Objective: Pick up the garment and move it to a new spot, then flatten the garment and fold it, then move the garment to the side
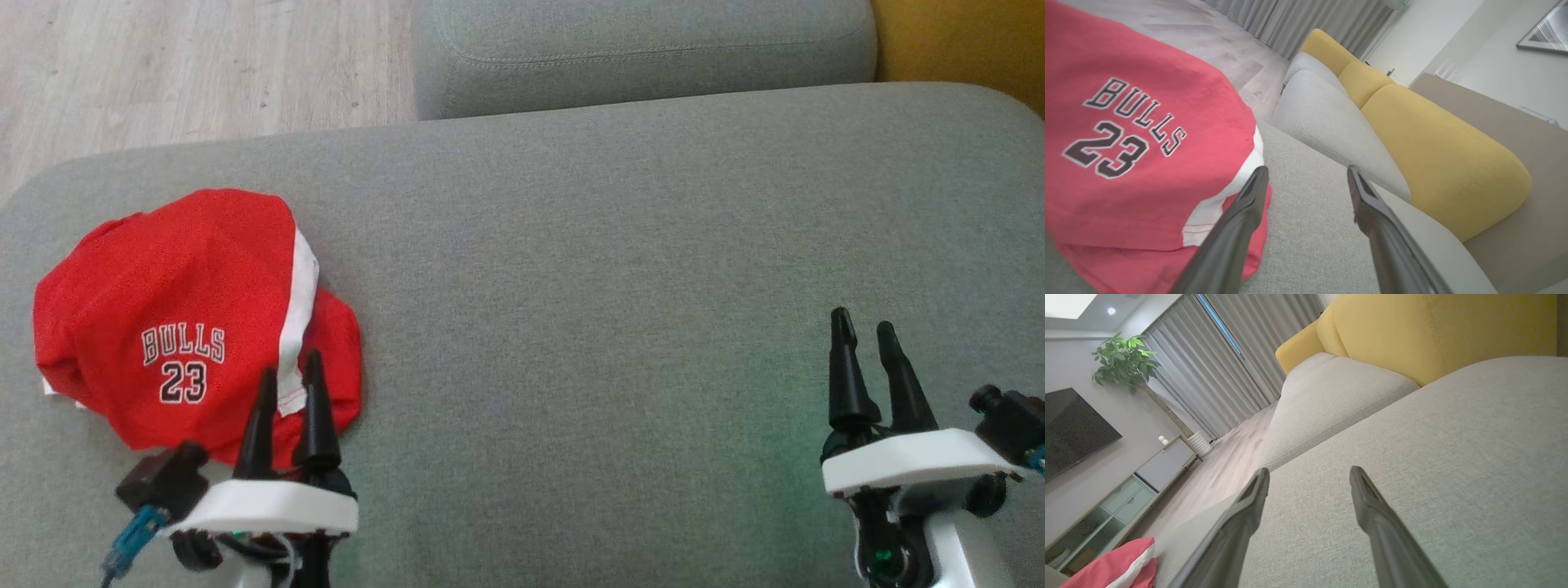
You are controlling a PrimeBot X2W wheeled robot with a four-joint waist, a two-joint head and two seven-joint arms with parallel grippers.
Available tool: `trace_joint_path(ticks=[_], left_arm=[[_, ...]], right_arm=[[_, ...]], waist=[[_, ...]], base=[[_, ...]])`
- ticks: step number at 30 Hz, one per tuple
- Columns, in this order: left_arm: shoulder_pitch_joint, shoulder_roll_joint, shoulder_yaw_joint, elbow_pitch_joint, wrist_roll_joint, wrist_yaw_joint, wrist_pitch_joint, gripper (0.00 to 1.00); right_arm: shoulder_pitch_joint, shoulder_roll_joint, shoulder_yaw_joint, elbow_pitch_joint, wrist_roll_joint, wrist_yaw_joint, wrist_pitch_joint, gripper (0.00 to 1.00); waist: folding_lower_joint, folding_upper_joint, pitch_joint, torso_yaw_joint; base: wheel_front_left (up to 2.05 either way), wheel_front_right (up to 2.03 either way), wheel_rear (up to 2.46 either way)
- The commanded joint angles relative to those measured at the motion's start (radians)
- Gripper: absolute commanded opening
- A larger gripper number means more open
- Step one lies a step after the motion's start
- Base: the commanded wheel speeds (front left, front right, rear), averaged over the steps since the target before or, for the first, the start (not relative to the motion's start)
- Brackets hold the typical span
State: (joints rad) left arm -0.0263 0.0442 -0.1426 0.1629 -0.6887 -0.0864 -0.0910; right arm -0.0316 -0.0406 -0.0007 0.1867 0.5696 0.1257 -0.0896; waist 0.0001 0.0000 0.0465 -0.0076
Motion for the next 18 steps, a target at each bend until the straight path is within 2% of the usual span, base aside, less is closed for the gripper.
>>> trace_joint_path(ticks=[1,18], left_arm=[[-0.057,0.013,0.007,-0.032,0.026,0.003,-0.015,1.0],[-0.094,0.089,-0.148,-0.002,0.276,0.127,-0.065,1.0]], right_arm=[[-0.057,-0.007,0.02,-0.038,-0.029,0.003,-0.015,1.0],[-0.063,-0.008,0.067,-0.04,-0.284,0.004,-0.065,1.0]], waist=[[-0.0001,0.0,0.0,0.0],[-0.0001,0.0,0.006,-0.003]], base=[[0.0,0.0,0.0],[0.0,0.0,0.0]])
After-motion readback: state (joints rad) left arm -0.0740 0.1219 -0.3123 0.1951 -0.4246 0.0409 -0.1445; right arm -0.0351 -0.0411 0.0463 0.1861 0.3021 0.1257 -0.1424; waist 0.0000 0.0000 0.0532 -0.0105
